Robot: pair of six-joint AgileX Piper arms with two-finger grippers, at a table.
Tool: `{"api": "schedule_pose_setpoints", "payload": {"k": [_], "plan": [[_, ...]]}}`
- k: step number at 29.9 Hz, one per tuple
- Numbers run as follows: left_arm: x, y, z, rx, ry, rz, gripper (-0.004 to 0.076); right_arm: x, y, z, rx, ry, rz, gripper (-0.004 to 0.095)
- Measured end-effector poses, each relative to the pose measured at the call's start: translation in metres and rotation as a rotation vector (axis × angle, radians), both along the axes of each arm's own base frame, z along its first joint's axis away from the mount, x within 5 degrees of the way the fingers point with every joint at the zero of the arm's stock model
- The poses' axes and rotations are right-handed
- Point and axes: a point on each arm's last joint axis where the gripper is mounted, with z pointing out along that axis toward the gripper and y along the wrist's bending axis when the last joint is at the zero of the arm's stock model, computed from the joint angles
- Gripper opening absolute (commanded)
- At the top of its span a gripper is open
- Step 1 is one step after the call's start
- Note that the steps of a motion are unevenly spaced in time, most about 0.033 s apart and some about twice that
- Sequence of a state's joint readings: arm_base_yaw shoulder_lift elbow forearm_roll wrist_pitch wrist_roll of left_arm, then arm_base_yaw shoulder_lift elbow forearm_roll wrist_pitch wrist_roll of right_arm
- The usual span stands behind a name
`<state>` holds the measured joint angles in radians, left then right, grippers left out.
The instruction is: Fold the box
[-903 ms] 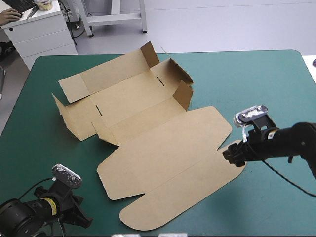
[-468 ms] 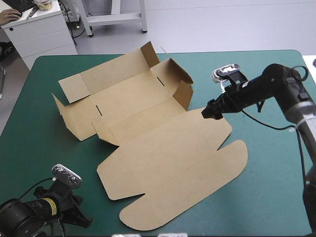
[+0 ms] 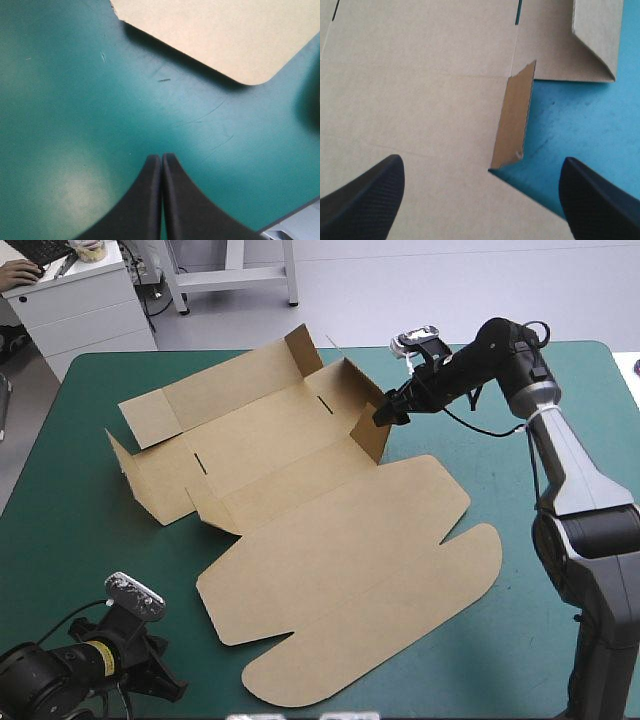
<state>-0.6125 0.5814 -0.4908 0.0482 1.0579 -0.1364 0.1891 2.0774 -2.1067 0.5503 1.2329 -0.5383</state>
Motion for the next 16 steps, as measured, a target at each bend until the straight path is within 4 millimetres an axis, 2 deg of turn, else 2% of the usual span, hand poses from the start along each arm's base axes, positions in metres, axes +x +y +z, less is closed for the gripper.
{"api": "schedule_pose_setpoints", "payload": {"k": [7, 14, 16], "plan": [[0.000, 0.000, 0.000, -0.001, -0.001, 0.000, -0.0010, 0.030, 0.016, -0.034, 0.029, 0.036, 0.004, 0.0763], [0.000, 0.000, 0.000, -0.001, -0.001, 0.000, -0.0010, 0.044, 0.025, -0.073, 0.084, 0.125, -0.001, 0.0757], [0.000, 0.000, 0.000, -0.001, -0.001, 0.000, -0.0010, 0.047, 0.027, -0.081, 0.094, 0.136, -0.007, 0.0707]]}}
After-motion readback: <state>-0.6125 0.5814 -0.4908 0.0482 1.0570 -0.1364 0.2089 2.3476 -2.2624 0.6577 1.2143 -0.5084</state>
